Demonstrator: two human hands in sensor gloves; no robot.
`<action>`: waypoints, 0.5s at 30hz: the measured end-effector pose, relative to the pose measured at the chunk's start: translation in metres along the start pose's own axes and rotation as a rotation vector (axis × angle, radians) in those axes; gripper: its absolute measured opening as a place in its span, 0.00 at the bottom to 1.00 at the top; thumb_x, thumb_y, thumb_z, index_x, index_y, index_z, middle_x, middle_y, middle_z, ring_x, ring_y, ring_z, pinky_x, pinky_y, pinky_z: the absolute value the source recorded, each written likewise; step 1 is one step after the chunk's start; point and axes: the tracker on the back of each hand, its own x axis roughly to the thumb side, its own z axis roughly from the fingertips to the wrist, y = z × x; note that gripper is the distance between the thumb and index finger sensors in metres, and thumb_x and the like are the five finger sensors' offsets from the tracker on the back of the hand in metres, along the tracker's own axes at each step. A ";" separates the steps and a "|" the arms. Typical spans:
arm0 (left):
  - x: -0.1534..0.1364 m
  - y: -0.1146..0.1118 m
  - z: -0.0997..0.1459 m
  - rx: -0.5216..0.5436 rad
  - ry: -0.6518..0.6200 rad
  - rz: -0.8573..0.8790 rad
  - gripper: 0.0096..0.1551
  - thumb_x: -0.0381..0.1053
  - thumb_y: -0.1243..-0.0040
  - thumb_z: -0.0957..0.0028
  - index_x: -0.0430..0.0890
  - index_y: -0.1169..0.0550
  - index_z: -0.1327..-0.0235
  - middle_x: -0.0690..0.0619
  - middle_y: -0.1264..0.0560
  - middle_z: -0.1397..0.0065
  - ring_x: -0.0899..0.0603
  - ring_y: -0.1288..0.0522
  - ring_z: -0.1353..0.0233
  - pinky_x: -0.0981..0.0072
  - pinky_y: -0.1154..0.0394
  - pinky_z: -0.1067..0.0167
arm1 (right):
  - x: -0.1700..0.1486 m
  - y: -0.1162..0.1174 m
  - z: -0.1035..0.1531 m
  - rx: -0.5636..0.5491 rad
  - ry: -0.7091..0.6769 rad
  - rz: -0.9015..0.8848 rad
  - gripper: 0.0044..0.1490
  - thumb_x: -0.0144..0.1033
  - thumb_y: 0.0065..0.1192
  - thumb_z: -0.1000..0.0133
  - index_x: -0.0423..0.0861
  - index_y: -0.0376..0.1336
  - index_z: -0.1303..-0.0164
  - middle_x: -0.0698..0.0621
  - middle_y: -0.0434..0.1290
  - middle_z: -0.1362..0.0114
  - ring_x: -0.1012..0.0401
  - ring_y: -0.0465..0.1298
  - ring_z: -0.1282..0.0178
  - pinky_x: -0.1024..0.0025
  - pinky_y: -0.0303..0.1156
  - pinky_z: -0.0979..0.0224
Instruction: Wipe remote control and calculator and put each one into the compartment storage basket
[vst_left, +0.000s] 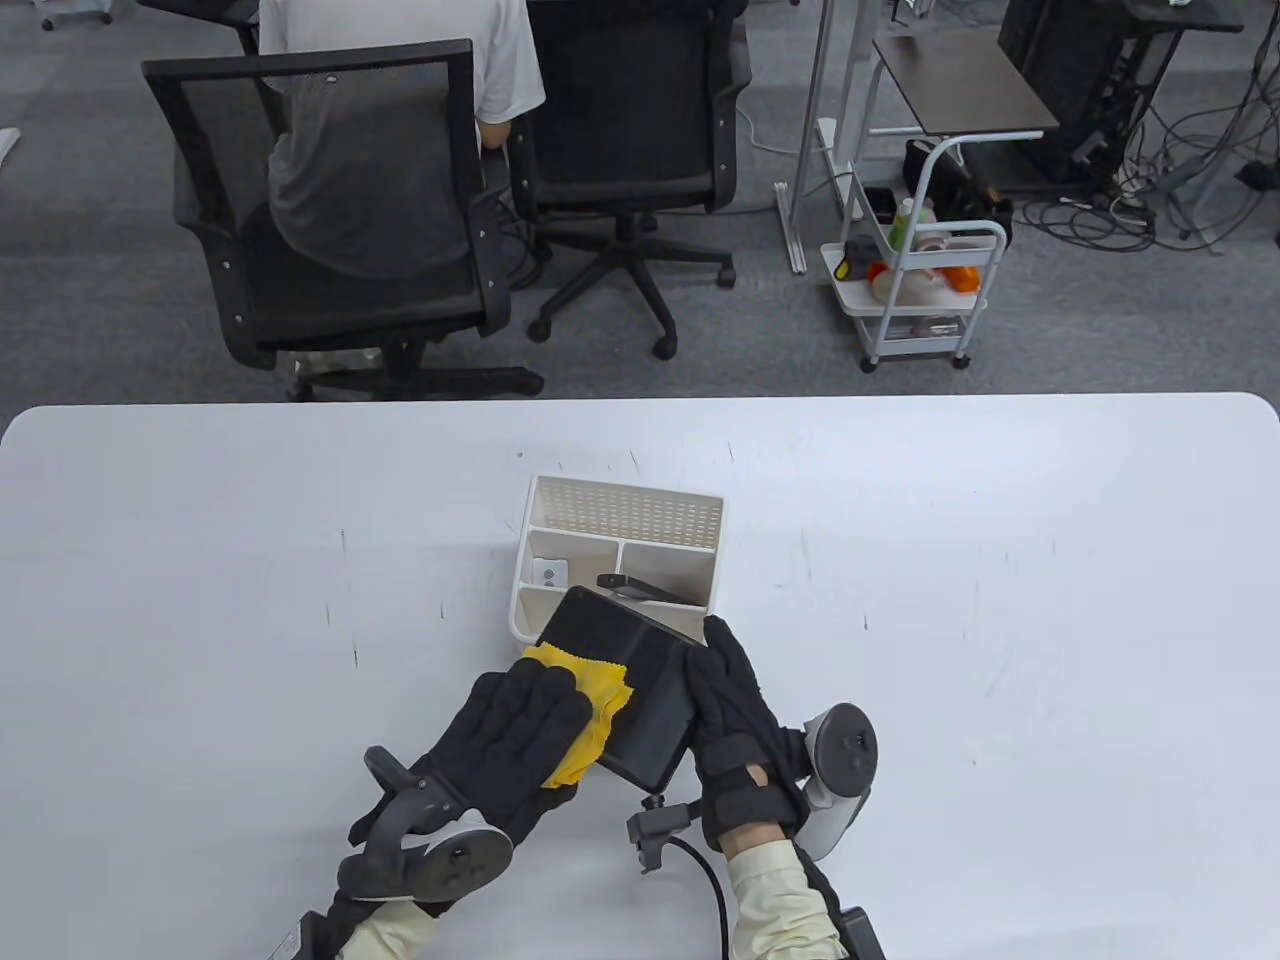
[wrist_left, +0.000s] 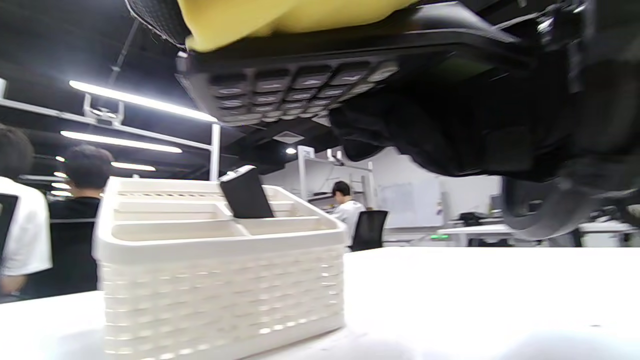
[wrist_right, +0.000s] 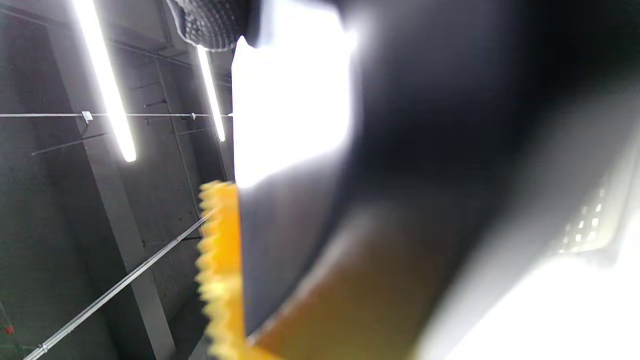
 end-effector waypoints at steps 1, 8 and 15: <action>0.001 0.000 0.000 0.002 -0.001 0.007 0.37 0.61 0.63 0.44 0.50 0.38 0.22 0.47 0.37 0.18 0.35 0.37 0.18 0.42 0.37 0.25 | 0.000 0.000 0.000 0.001 0.001 0.001 0.45 0.39 0.50 0.33 0.23 0.42 0.20 0.34 0.77 0.39 0.51 0.83 0.50 0.59 0.81 0.49; -0.009 0.001 0.002 -0.012 0.052 -0.046 0.35 0.61 0.61 0.44 0.51 0.36 0.23 0.47 0.36 0.18 0.36 0.37 0.18 0.42 0.36 0.26 | 0.007 -0.010 -0.001 -0.070 -0.018 -0.006 0.44 0.39 0.51 0.33 0.23 0.43 0.20 0.34 0.77 0.39 0.51 0.83 0.50 0.59 0.81 0.50; 0.006 -0.001 -0.001 -0.003 0.001 -0.039 0.36 0.60 0.62 0.44 0.49 0.37 0.22 0.46 0.36 0.18 0.35 0.36 0.18 0.42 0.36 0.26 | 0.003 -0.003 -0.001 0.013 -0.005 0.025 0.44 0.39 0.51 0.33 0.24 0.44 0.20 0.34 0.77 0.39 0.51 0.83 0.51 0.59 0.81 0.50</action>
